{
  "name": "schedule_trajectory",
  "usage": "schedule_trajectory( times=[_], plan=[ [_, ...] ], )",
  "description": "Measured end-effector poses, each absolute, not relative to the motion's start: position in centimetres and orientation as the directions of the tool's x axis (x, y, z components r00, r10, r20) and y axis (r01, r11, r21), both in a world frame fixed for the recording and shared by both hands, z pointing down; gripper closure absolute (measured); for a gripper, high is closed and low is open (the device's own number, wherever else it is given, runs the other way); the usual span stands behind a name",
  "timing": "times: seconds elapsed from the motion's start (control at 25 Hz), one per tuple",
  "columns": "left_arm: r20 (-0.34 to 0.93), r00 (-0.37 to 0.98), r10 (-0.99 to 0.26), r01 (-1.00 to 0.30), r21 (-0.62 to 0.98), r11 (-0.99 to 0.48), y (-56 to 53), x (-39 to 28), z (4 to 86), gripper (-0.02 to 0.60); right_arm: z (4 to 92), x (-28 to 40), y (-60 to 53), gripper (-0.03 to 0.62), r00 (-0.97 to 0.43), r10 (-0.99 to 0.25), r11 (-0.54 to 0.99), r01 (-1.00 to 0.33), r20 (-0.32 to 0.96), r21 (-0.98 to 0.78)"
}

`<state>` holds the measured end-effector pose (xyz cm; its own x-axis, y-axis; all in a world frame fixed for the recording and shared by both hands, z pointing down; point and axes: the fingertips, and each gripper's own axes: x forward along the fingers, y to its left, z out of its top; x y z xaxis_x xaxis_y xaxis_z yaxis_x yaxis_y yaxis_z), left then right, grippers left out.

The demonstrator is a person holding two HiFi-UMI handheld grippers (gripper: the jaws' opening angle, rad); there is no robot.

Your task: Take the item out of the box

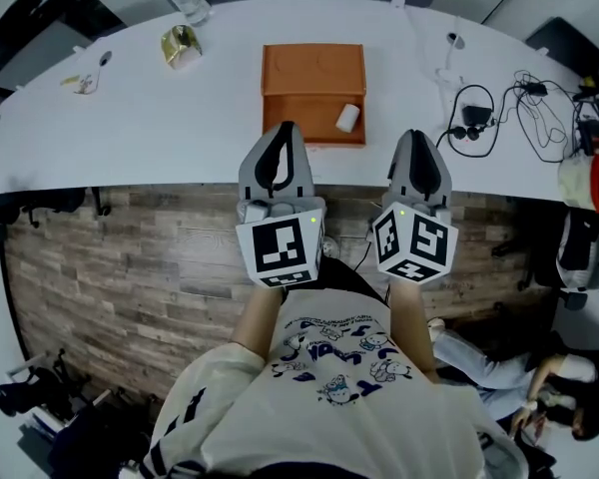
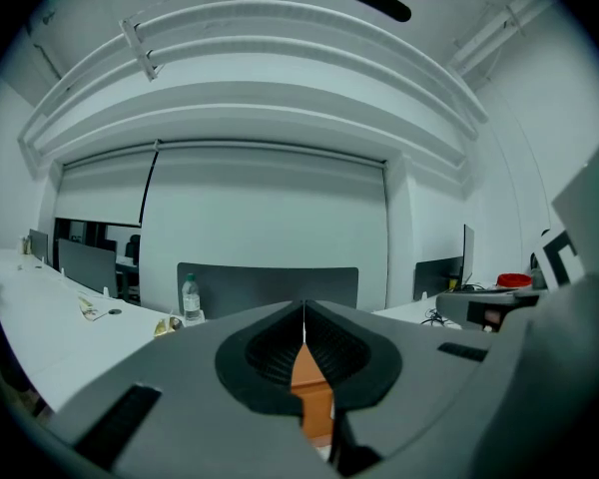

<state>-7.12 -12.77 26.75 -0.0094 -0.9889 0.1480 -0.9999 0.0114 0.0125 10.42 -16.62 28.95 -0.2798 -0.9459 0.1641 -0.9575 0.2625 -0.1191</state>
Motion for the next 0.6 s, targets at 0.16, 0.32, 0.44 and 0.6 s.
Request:
schedule_trajectory(
  times=[0.16,0.32,0.44,0.6],
  plan=[
    [0.195,0.007,-0.981,-1.0,0.012,-0.004,-13.7,-7.1,28.2,0.563,29.4,10.3,-17.4,0.545,-0.275,-0.945,0.257,-0.959,0.174,-0.122],
    [0.234,0.032,-0.972,-0.999,0.024,-0.027,-15.0,-6.9,29.5,0.563,29.9,10.2,-18.4,0.545,-0.266,-0.946,0.246,-0.962,0.187,-0.12],
    [0.253,0.043,-0.966,-0.999,0.032,-0.036,-16.1,-6.7,30.4,0.563,30.5,10.4,-19.6,0.545,-0.258,-0.946,0.238,-0.964,0.198,-0.119],
    [0.285,0.06,-0.957,-0.998,0.033,-0.053,-17.7,-6.3,31.8,0.563,31.7,10.6,-21.0,0.545,-0.246,-0.944,0.224,-0.967,0.221,-0.122]
  ],
)
